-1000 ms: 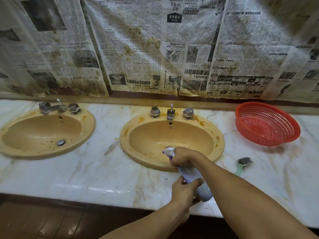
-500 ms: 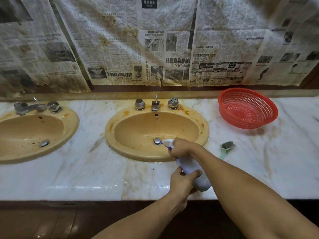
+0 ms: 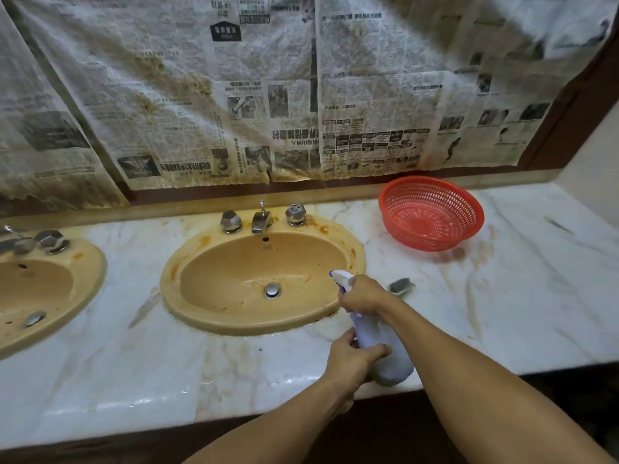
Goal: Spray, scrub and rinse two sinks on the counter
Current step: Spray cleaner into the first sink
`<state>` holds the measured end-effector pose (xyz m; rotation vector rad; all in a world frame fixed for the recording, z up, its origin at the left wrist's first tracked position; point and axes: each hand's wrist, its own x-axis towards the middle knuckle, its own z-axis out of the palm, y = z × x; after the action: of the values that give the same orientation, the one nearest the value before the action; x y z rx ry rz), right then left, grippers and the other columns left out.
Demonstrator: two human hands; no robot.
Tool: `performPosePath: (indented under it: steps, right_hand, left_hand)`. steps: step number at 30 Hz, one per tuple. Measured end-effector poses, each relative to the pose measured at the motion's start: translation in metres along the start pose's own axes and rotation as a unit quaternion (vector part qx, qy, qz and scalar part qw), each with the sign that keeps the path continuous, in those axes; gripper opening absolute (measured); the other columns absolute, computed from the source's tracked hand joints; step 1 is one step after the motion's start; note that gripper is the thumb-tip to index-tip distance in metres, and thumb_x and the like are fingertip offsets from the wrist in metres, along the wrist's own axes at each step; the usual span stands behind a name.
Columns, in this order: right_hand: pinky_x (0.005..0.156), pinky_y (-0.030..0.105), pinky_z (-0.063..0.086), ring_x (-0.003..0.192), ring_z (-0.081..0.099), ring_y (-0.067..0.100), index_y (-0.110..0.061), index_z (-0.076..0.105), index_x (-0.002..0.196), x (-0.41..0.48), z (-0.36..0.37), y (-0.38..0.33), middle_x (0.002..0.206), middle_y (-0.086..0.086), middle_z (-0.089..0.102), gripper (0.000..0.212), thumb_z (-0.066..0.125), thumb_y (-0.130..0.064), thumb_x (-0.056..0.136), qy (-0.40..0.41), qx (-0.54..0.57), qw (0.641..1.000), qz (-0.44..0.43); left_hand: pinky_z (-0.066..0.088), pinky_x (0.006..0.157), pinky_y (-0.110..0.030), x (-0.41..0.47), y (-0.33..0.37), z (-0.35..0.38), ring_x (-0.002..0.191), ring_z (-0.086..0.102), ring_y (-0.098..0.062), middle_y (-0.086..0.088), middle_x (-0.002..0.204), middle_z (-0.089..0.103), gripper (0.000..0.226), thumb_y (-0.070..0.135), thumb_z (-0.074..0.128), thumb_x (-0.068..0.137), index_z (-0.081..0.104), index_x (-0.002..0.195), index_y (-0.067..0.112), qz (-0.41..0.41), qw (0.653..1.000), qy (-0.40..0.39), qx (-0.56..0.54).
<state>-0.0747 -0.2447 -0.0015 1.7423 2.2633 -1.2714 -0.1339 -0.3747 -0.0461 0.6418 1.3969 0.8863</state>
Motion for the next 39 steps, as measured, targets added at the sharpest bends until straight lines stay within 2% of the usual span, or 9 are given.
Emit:
performPosePath:
  steps: [4,8,13,15,21,27,30,35,39]
  right_hand:
    - [0.076,0.030,0.048,0.078,0.057,0.016,-0.032,0.060,0.111,-0.011,-0.028,0.026,0.106,0.004,0.066,0.036,0.066,-0.020,0.078,0.041,0.162,0.986,-0.005]
    - [0.092,0.034,0.052,0.092,0.064,0.017,-0.035,0.054,0.131,-0.016,-0.058,0.052,0.100,-0.005,0.065,0.067,0.071,-0.046,0.067,0.127,0.233,0.964,-0.024]
    - [0.090,0.045,0.056,0.082,0.066,0.021,-0.030,0.057,0.110,-0.027,-0.097,0.072,0.084,0.000,0.062,0.028,0.074,-0.030,0.087,0.211,0.304,0.925,-0.089]
    - [0.089,0.044,0.056,0.087,0.070,0.031,-0.030,0.059,0.117,-0.029,-0.109,0.079,0.084,0.006,0.067,0.030,0.072,-0.028,0.090,0.264,0.318,0.907,-0.082]
    - [0.084,0.025,0.053,0.094,0.069,0.011,-0.024,0.062,0.127,-0.027,-0.127,0.109,0.101,-0.003,0.073,0.037,0.074,-0.025,0.092,0.373,0.322,0.869,-0.044]
    - [0.088,0.025,0.053,0.103,0.068,0.010,-0.026,0.059,0.132,-0.015,-0.125,0.140,0.110,-0.007,0.072,0.046,0.077,-0.027,0.089,0.405,0.324,0.855,-0.022]
    - [0.080,0.024,0.055,0.092,0.070,0.011,-0.027,0.064,0.120,-0.012,-0.118,0.149,0.097,-0.007,0.073,0.037,0.080,-0.023,0.087,0.407,0.352,0.843,-0.013]
    - [0.076,0.018,0.052,0.093,0.069,0.010,-0.034,0.064,0.120,-0.010,-0.108,0.158,0.099,-0.010,0.072,0.043,0.082,-0.020,0.084,0.419,0.359,0.834,-0.022]
    - [0.088,0.026,0.055,0.102,0.067,0.009,-0.038,0.057,0.130,-0.012,-0.102,0.160,0.109,-0.015,0.070,0.057,0.083,-0.024,0.081,0.404,0.335,0.850,-0.035]
  left_hand:
    - [0.060,0.093,-0.039,0.014,0.015,0.008,0.108,0.068,-0.015,0.007,0.116,0.073,0.047,0.020,0.080,0.074,0.066,0.117,0.033,0.052,0.996,-0.034,0.069]
    - [0.055,0.082,-0.020,0.034,0.045,0.016,0.107,0.066,-0.009,0.017,0.116,0.066,0.056,0.017,0.081,0.075,0.061,0.125,0.031,0.107,0.982,-0.061,0.141]
    - [0.063,0.083,-0.039,0.073,0.085,0.036,0.095,0.071,-0.011,0.011,0.118,0.068,0.069,0.017,0.085,0.066,0.060,0.129,0.031,0.164,0.960,-0.100,0.201]
    - [0.062,0.084,-0.036,0.092,0.100,0.048,0.095,0.070,-0.008,0.010,0.119,0.068,0.069,0.010,0.087,0.067,0.061,0.128,0.029,0.189,0.952,-0.120,0.211]
    - [0.061,0.085,-0.034,0.143,0.123,0.091,0.098,0.069,-0.007,0.012,0.119,0.070,0.080,0.010,0.094,0.060,0.062,0.130,0.031,0.242,0.915,-0.184,0.265]
    - [0.061,0.084,-0.044,0.177,0.118,0.114,0.097,0.069,-0.021,0.009,0.113,0.072,0.092,0.011,0.096,0.053,0.060,0.123,0.059,0.259,0.894,-0.227,0.287]
    - [0.061,0.083,-0.039,0.186,0.108,0.119,0.094,0.069,-0.022,0.006,0.112,0.072,0.099,0.011,0.097,0.052,0.055,0.120,0.070,0.259,0.892,-0.234,0.288]
    - [0.060,0.085,-0.031,0.193,0.097,0.119,0.099,0.069,-0.017,0.027,0.107,0.071,0.098,0.006,0.093,0.057,0.053,0.117,0.073,0.266,0.884,-0.236,0.304]
    - [0.052,0.089,-0.021,0.192,0.093,0.114,0.108,0.065,-0.002,0.026,0.122,0.068,0.074,0.003,0.086,0.061,0.061,0.113,0.050,0.289,0.868,-0.232,0.331]
